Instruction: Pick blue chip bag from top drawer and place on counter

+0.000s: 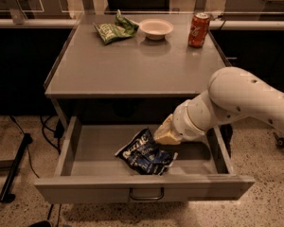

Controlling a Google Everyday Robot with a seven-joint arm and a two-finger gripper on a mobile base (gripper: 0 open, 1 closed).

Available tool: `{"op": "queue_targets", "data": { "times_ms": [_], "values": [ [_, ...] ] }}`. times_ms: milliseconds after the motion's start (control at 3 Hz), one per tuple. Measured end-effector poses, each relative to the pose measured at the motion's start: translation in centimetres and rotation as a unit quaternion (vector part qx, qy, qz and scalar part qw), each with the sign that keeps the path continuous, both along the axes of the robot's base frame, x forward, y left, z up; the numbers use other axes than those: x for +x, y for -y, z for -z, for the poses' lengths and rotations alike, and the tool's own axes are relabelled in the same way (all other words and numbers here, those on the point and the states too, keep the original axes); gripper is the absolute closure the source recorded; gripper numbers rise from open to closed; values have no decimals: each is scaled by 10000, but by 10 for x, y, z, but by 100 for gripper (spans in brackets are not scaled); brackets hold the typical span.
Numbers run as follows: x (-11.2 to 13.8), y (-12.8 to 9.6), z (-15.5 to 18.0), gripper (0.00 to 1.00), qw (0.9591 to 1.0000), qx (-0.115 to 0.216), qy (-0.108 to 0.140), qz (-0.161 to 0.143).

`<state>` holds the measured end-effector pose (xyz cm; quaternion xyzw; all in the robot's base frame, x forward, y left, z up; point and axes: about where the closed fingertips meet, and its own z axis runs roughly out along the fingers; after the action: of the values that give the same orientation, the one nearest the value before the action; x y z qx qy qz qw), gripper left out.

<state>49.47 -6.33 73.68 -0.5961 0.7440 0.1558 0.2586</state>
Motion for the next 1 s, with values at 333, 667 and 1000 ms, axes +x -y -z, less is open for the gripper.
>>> {"op": "queue_targets", "data": {
  "times_ms": [333,667,1000],
  "values": [
    [4,-7,4,37,10000,5,9,-33],
    [10,-11,6,18,10000,11,31,-24],
    [18,-12,8,14,10000,33,54,13]
  ]
}}
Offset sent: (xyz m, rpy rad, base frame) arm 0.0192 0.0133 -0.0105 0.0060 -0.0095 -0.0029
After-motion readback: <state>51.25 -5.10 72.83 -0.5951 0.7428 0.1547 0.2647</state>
